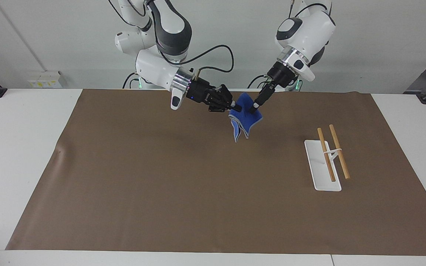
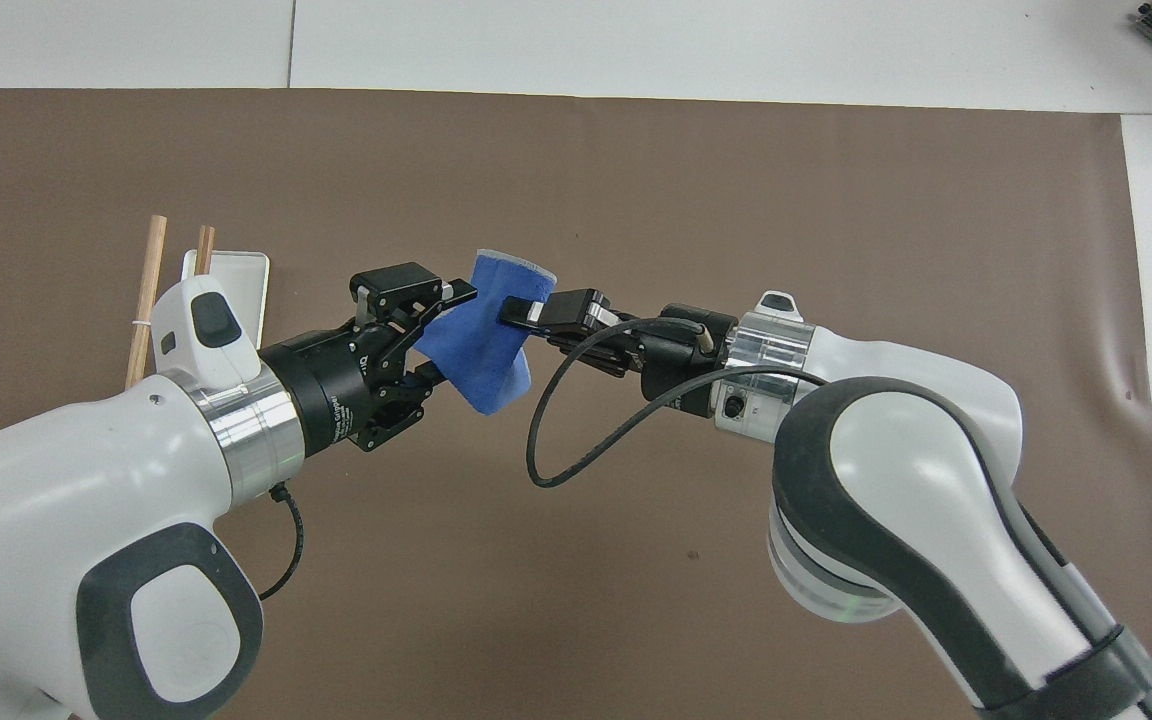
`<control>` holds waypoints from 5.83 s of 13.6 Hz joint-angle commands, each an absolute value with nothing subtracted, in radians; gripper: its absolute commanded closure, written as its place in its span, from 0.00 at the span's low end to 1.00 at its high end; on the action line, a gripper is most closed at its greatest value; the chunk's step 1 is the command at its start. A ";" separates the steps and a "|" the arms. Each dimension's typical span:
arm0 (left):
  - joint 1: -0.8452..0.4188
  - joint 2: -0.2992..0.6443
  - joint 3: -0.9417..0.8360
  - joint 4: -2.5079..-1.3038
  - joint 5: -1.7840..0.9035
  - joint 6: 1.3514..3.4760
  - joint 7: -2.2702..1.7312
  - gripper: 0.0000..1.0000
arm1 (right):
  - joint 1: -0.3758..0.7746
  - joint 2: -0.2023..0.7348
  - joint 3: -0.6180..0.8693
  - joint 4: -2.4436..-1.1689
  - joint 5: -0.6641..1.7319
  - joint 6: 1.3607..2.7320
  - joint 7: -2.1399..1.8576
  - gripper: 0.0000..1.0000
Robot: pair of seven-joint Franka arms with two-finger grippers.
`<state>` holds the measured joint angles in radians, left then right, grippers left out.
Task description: Right arm passes towel to left arm to hang
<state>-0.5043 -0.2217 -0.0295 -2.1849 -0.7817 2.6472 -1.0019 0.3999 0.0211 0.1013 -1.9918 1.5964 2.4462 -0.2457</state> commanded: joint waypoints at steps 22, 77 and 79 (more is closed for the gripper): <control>-0.362 -0.221 -0.017 -2.230 -0.595 2.706 -0.957 1.00 | 0.207 -0.012 0.104 -2.059 0.886 2.616 -0.219 0.00; 0.100 -0.158 -0.021 -2.476 -0.611 3.068 -1.196 0.96 | -0.023 -0.098 -0.083 -1.671 0.008 1.583 0.114 0.00; 0.101 -0.158 -0.021 -2.474 -0.611 3.059 -1.244 0.66 | -0.023 -0.100 -0.083 -1.672 0.008 1.583 0.114 0.00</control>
